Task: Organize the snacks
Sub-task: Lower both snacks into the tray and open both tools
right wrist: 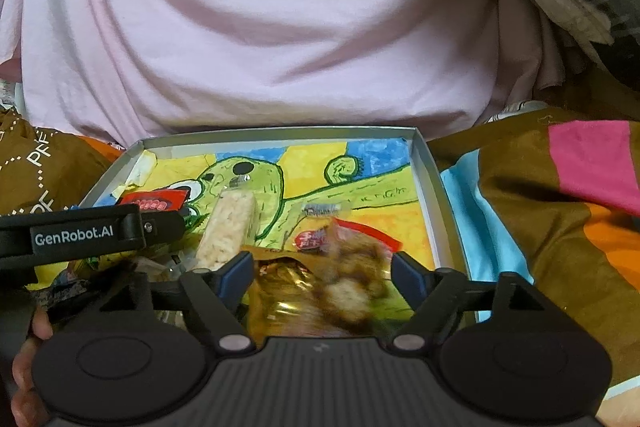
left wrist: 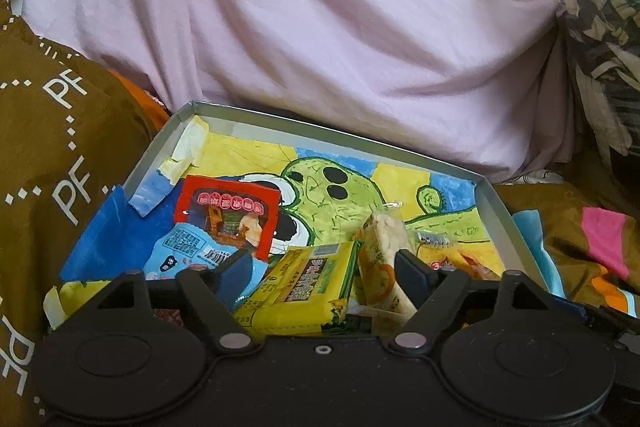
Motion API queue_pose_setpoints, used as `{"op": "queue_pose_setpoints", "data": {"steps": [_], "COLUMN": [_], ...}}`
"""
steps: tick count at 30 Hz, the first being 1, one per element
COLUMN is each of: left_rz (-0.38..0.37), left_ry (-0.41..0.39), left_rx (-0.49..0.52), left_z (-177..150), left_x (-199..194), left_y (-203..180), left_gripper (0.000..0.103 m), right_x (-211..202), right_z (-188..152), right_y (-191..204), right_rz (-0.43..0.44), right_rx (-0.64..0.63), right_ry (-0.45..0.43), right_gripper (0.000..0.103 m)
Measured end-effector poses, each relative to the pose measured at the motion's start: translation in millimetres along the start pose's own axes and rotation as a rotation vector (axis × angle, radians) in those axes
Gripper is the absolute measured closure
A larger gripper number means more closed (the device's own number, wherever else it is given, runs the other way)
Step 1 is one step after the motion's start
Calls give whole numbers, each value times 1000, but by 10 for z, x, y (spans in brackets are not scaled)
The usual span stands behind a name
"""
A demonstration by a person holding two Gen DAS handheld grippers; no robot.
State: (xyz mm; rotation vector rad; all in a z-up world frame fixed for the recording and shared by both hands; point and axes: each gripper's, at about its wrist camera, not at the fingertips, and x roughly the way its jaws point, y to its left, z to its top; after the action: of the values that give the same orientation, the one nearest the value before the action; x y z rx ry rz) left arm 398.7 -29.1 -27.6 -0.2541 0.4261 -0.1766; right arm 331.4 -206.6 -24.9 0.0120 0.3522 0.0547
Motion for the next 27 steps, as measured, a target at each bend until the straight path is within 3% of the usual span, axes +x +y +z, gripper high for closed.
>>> {"op": "queue_pose_setpoints", "data": {"steps": [15,27], "left_rz": [23,61], "left_ry": [-46,-84], "left_rx": [-25,-30], "left_z": [78,186], "left_x": [-138,-374], "left_y": [4,-19], "left_gripper": [2,1], "right_x": [-131,-390], "right_z": [63,169], "right_y": [-43,-93], "right_rz": [-17,-31], "right_rx": [9,33], "right_ry": [-45,-108], "right_gripper": [10,0]}}
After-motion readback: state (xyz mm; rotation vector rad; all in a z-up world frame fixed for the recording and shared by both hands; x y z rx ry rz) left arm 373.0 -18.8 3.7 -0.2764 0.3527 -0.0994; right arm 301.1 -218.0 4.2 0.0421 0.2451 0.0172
